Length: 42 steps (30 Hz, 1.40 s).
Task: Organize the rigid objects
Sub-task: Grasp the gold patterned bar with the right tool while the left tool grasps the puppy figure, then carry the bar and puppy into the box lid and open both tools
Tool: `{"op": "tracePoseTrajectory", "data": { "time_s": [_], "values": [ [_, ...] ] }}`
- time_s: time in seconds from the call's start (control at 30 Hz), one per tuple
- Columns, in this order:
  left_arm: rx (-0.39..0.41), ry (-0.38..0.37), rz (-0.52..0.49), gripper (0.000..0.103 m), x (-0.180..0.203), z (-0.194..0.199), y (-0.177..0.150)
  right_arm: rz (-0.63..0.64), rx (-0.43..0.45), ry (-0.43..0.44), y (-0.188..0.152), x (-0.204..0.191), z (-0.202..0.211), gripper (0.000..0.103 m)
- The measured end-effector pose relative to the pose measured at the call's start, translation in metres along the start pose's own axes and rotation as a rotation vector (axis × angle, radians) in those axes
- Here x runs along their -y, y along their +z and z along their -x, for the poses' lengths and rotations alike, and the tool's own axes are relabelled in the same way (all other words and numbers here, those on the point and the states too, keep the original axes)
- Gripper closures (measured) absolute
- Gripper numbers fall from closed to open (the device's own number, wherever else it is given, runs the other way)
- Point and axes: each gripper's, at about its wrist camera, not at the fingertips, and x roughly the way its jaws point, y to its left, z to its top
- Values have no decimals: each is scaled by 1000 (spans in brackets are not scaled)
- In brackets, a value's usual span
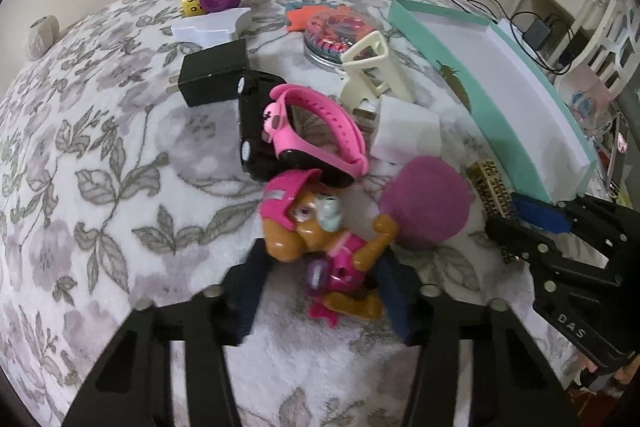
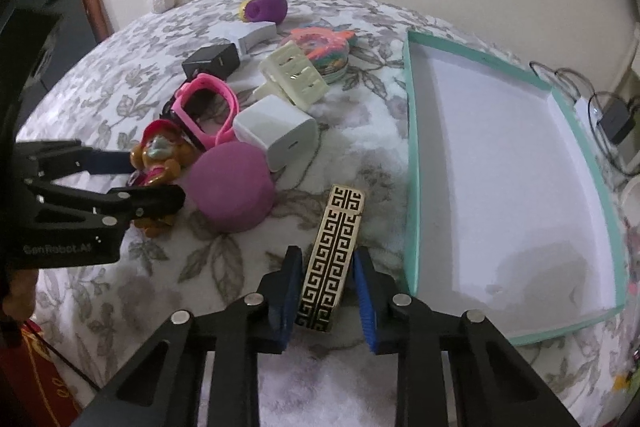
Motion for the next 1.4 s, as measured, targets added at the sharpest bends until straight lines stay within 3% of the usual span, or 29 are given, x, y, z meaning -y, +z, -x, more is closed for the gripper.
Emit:
{"op": "tracePoseTrajectory", "data": {
  "time_s": [0.3, 0.7, 0.77, 1.07, 1.3, 1.4],
  "values": [
    [-19, -3, -12, 66, 1, 4, -5, 37, -41, -35, 5, -5, -9, 75],
    [-8, -9, -42, 67, 3, 9, -11, 32, -83, -49, 10, -7, -11, 75],
    [-19, -20, -32, 67, 1, 10, -11, 3, -100, -27, 11, -4, -10, 80],
    [-53, -50, 0, 67, -10, 22, -16, -78, -120, 83, 10, 0, 6, 81],
    [-15, -57, -13, 67, -11, 54, -6, -94, -101, 149, 25, -5, 31, 81],
    [26, -53, -14, 67, -4, 75, 12, -90, -75, 132, 34, -6, 45, 81]
  ]
}}
